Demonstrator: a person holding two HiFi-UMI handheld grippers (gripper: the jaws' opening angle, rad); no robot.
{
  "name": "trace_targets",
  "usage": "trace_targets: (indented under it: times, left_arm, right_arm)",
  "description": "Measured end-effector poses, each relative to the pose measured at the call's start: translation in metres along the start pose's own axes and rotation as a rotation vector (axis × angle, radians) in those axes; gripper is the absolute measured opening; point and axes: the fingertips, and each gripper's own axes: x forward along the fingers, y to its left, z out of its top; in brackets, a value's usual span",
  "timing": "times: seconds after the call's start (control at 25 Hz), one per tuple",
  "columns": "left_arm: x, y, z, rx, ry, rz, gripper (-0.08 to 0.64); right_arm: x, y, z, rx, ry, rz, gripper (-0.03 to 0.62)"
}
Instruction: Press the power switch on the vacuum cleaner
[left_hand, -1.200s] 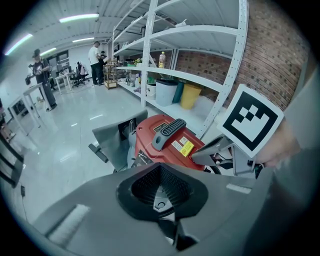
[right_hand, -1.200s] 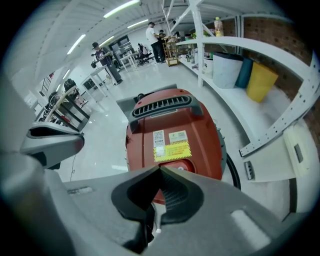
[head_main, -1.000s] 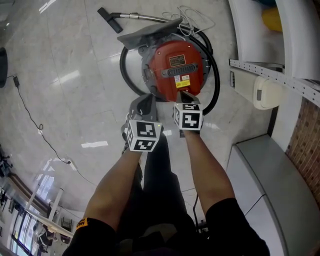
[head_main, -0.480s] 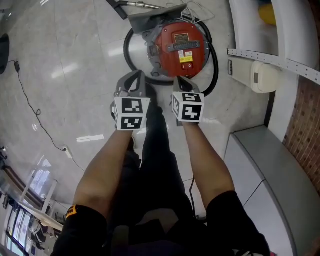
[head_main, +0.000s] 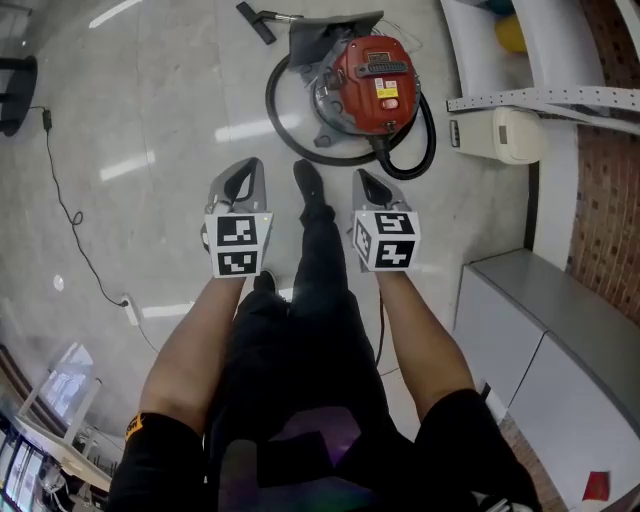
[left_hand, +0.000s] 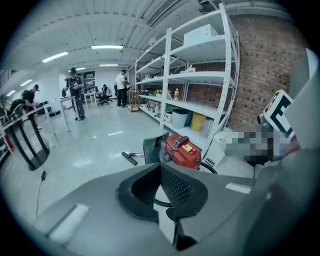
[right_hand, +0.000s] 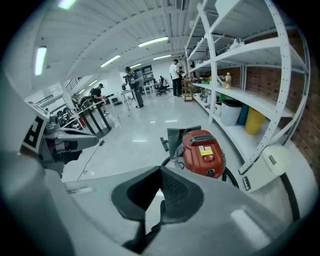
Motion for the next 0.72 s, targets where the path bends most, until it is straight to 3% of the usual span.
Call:
trace_targets:
  times: [0.16,0.4,0.72]
  left_arm:
    - [-0.077,0.005,-0.023,-0.007,-0.076,0.002,0.015]
    - [-0.2,-0.006,-0.042,-0.013,-0.138,-0.047,0.015]
    - [-0.299,-0.029,-0.056,-0.027,-0.16,-0.08,0.015]
  right_arm:
    - [-0.049,0.06,-0.023,-0.049,-0.065,0.01,-0.008]
    - [-0.143,0.136,-0.034,-0.045,-0.154,-0.002,-0.008]
    - [-0.238,0.187,-0.056,-0.035,-0.183,0.007,-0.008]
